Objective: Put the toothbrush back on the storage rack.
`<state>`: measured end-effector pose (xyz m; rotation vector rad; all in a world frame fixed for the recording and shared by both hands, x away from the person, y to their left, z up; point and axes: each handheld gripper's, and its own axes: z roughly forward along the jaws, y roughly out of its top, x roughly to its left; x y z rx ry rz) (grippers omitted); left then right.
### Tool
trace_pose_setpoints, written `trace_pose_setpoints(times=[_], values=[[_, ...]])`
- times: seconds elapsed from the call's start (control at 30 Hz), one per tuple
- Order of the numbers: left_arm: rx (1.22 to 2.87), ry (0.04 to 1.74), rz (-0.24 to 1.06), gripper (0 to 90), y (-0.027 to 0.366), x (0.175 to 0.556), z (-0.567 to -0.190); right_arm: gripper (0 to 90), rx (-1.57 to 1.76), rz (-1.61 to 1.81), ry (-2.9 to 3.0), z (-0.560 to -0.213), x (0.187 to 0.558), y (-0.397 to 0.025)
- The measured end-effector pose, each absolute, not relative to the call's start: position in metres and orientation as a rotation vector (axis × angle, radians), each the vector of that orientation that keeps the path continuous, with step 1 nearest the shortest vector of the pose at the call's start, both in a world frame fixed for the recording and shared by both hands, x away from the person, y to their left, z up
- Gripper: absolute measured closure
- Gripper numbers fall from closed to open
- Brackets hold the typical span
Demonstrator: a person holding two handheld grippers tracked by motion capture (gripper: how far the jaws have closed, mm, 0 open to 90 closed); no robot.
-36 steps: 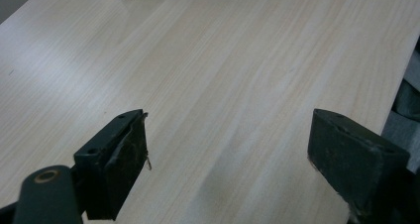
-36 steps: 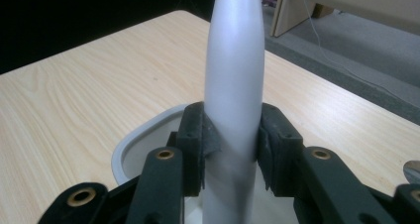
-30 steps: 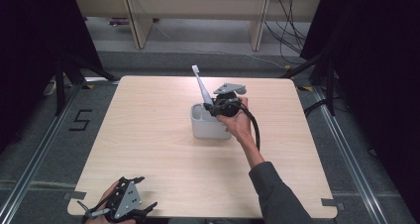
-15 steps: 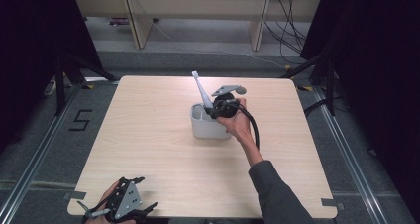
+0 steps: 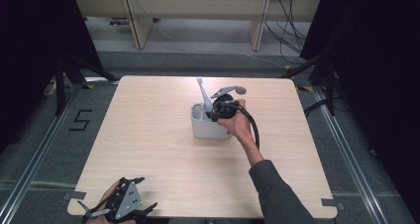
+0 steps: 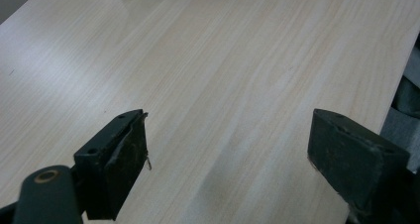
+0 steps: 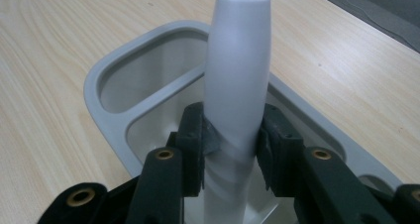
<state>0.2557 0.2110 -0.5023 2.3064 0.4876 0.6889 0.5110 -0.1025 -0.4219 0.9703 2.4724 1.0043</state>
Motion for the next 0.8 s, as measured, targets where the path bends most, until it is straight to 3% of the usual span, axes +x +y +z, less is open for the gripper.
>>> trace_pose_setpoints(times=[0.8], values=[[2.288, 0.495, 0.676, 15.1, 0.2106, 0.2548, -0.5021, 63.0, 0.974, 1.021, 2.486, -0.4207, 0.5086, -0.1071]])
